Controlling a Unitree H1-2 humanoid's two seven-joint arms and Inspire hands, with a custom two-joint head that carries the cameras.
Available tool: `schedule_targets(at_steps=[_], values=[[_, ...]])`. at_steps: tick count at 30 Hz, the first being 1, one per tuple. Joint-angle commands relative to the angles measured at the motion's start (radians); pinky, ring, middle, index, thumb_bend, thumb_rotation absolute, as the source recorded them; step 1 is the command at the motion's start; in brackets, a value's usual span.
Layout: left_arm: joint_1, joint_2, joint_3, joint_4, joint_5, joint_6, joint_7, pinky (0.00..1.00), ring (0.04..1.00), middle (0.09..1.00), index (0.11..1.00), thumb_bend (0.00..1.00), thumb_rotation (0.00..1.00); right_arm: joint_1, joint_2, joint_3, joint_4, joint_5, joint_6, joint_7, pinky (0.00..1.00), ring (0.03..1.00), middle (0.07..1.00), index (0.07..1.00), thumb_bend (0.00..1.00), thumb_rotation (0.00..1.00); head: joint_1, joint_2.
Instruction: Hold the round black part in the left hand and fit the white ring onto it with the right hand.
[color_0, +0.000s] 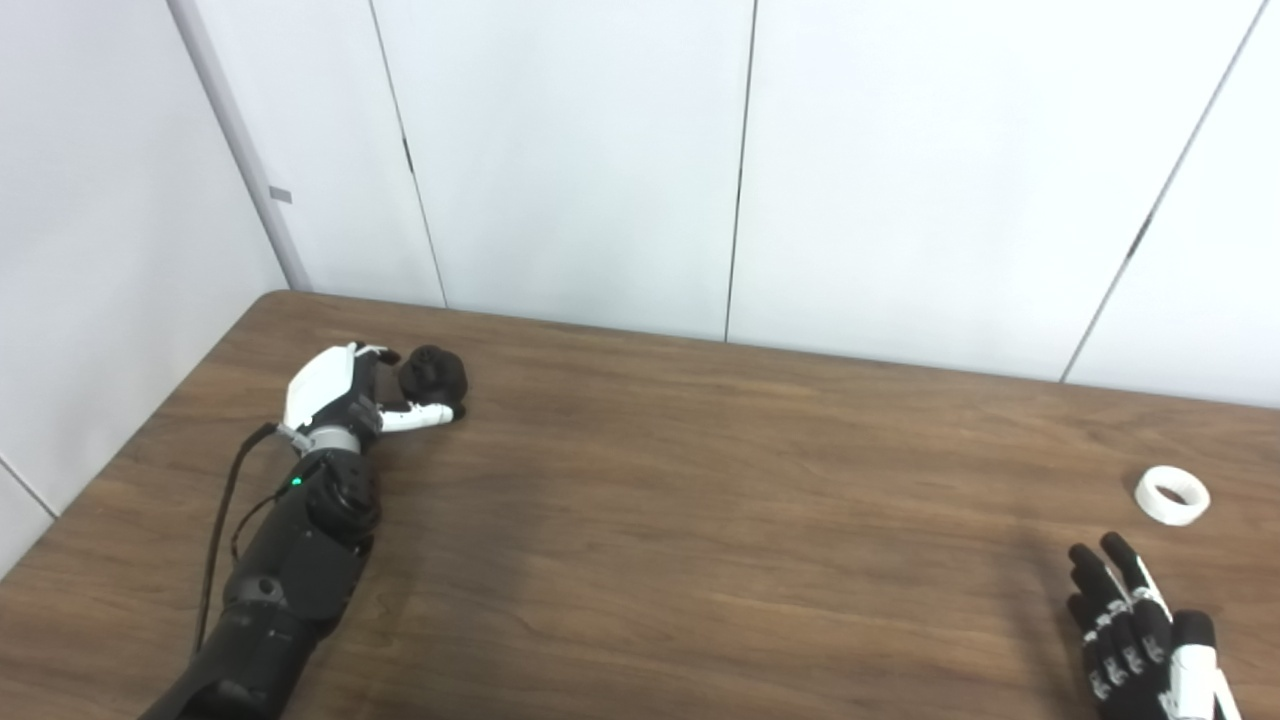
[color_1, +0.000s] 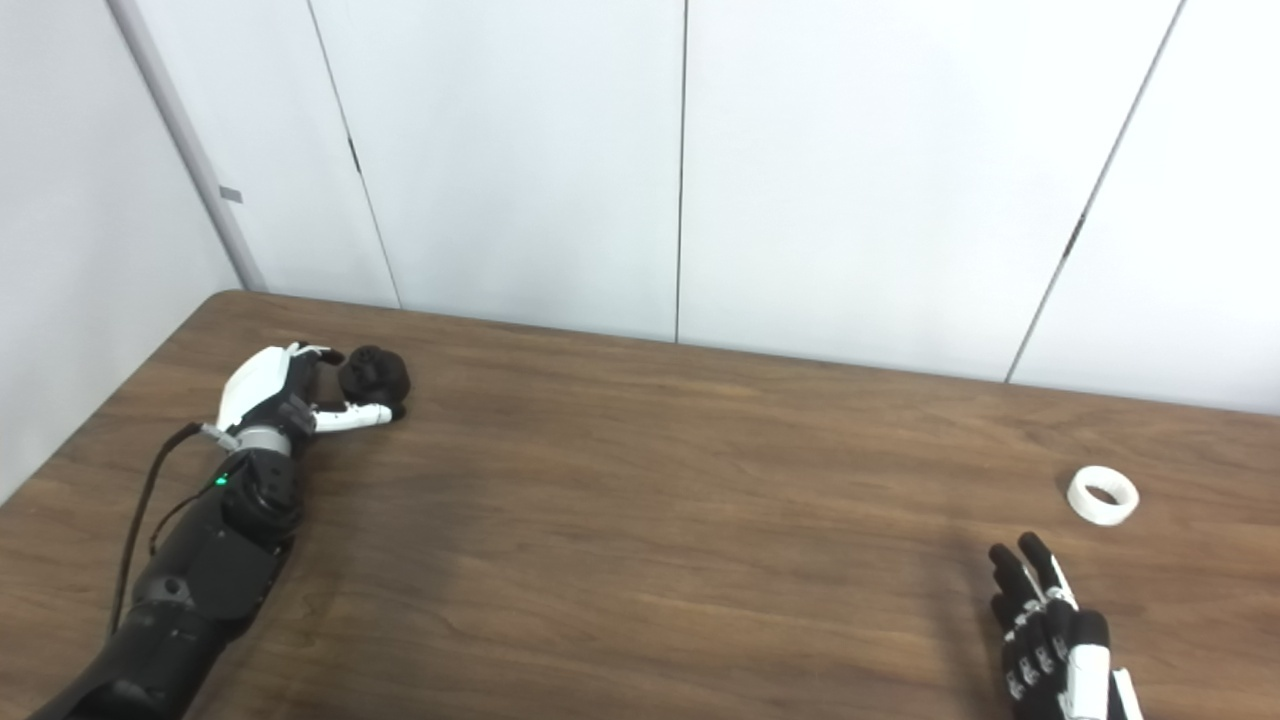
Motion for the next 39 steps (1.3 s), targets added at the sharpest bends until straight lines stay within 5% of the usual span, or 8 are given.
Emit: schedule_targets(at_steps=[1,26,39], values=[[-0.056,0.041,-0.003,0.008,0.004,-0.026,0.016,1.0,1.0,0.978,0.818,1.0,0.41,0.068,-0.013,-0.007,0.022,-0.001,-0.019,0.008,1.0,0.957,0.914,0.938,0.6,1.0,0.0,0.002],[-0.084,0.035,-0.022,0.074,-0.01,-0.047,0.034,1.0,1.0,0.957,0.804,1.0,0.37,0.086,-0.013,-0.014,-0.003,0.006,-0.004,0.007,1.0,0.95,0.907,0.93,0.61,1.0,-0.005,0.015],[-0.067,0.032,-0.015,0.065,-0.028,-0.102,0.057,1.0,0.978,0.878,0.643,0.92,0.26,0.096,-0.017,-0.016,-0.012,0.003,0.0,0.009,1.0,0.956,0.909,0.931,0.6,1.0,-0.008,0.018]])
